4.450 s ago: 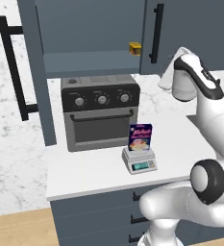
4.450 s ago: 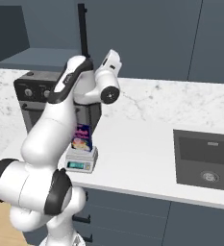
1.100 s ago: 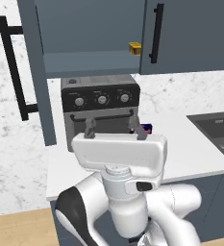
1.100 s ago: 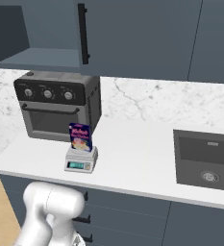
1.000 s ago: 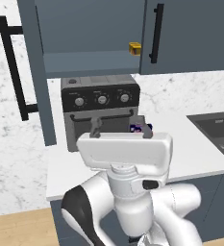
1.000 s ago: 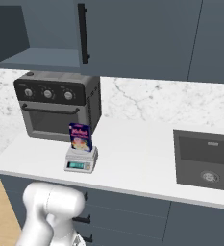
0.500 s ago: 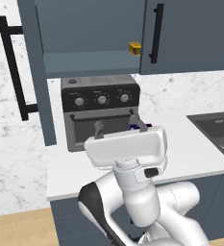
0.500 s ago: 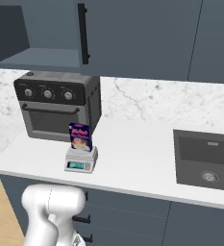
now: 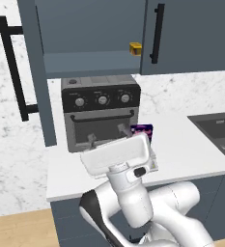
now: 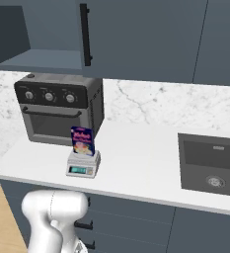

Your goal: Pick the cereal and place it on the digital scale for weighing, and close the cabinet.

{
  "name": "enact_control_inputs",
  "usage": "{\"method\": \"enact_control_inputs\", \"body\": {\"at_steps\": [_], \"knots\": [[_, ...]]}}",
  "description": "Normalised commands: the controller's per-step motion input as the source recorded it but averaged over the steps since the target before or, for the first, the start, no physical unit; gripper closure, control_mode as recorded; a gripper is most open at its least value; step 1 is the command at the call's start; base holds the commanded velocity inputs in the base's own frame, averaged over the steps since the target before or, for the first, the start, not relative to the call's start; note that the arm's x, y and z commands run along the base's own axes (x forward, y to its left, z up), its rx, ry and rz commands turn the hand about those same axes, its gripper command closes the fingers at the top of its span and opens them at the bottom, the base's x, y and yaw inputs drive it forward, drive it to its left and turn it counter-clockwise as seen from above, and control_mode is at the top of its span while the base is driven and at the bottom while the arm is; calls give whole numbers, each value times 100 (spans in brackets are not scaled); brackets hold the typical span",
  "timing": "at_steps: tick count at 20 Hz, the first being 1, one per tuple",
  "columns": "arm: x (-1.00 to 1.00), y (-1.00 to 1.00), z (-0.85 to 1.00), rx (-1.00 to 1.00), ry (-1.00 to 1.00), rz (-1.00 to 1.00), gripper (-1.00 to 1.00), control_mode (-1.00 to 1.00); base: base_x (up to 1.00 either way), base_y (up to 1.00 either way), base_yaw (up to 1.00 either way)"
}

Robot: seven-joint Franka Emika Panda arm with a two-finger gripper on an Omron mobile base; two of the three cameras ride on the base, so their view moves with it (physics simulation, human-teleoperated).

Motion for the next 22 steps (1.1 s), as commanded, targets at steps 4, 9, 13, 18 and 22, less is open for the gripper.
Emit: {"method": "enact_control_inputs", "body": {"at_steps": [4, 9, 13, 18, 22], "knots": [[31, 68, -51, 15, 1, 6, -100, -100, 0, 0, 0], [0, 100, -7, 0, 0, 0, -100, -100, 0, 0, 0], [1, 100, -8, 1, 5, 0, -100, -100, 0, 0, 0], [-3, 85, -77, 17, 1, -1, -100, -100, 0, 0, 0], [3, 94, -50, 13, -3, 0, -100, -100, 0, 0, 0]]}}
